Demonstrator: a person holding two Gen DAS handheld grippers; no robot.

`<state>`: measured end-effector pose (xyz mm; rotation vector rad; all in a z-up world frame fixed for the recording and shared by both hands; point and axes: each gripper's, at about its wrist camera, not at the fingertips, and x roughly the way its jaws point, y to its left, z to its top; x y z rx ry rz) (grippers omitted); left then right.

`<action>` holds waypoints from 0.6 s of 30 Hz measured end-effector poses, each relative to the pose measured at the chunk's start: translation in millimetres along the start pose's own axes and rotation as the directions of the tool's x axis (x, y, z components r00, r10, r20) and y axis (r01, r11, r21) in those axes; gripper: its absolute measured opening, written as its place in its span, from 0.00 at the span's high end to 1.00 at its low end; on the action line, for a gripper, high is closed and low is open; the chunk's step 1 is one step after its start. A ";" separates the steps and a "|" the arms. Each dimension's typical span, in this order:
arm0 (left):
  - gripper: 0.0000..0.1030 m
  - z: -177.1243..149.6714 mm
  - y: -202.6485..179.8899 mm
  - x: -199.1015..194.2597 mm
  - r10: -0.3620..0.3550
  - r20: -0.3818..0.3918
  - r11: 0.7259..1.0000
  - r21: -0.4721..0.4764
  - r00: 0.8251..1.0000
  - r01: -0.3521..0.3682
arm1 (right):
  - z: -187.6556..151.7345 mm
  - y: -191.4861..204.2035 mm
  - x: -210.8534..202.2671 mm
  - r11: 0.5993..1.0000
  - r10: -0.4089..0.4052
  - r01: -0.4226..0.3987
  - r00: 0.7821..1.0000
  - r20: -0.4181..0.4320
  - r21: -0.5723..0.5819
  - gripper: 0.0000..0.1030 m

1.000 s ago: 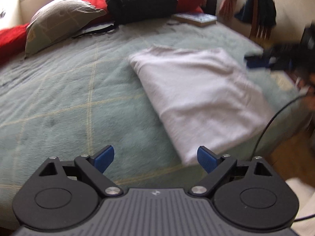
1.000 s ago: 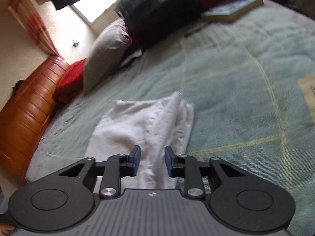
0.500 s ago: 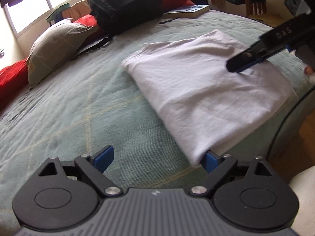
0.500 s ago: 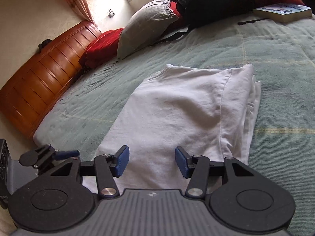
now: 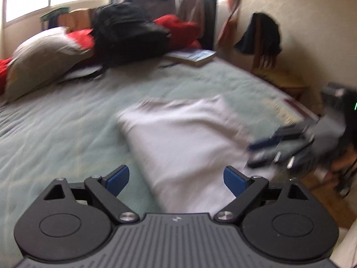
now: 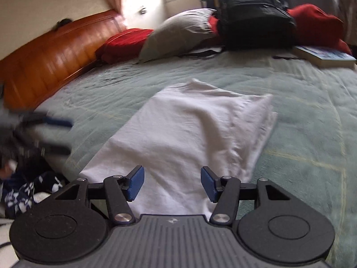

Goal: Fold clothes
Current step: 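Open the right gripper and lift both grippers off the folded shirt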

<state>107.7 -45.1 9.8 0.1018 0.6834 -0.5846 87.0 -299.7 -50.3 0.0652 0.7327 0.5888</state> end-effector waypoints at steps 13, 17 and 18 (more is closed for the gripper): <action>0.11 -2.4 2.3 66.8 -0.028 -0.105 0.988 -0.152 0.994 0.012 | -1.1 -27.3 -14.9 1.000 0.001 -0.002 0.999 0.040 0.027 0.39; 0.07 0.1 1.5 51.2 0.016 -0.079 0.982 -0.184 0.997 -0.030 | 33.8 -31.4 6.4 0.998 -0.048 0.051 0.995 0.085 -0.039 0.39; 0.07 0.7 1.3 47.3 0.027 -0.073 0.980 -0.193 0.997 -0.040 | 40.9 -34.3 15.5 0.998 -0.047 0.051 0.995 0.085 -0.043 0.39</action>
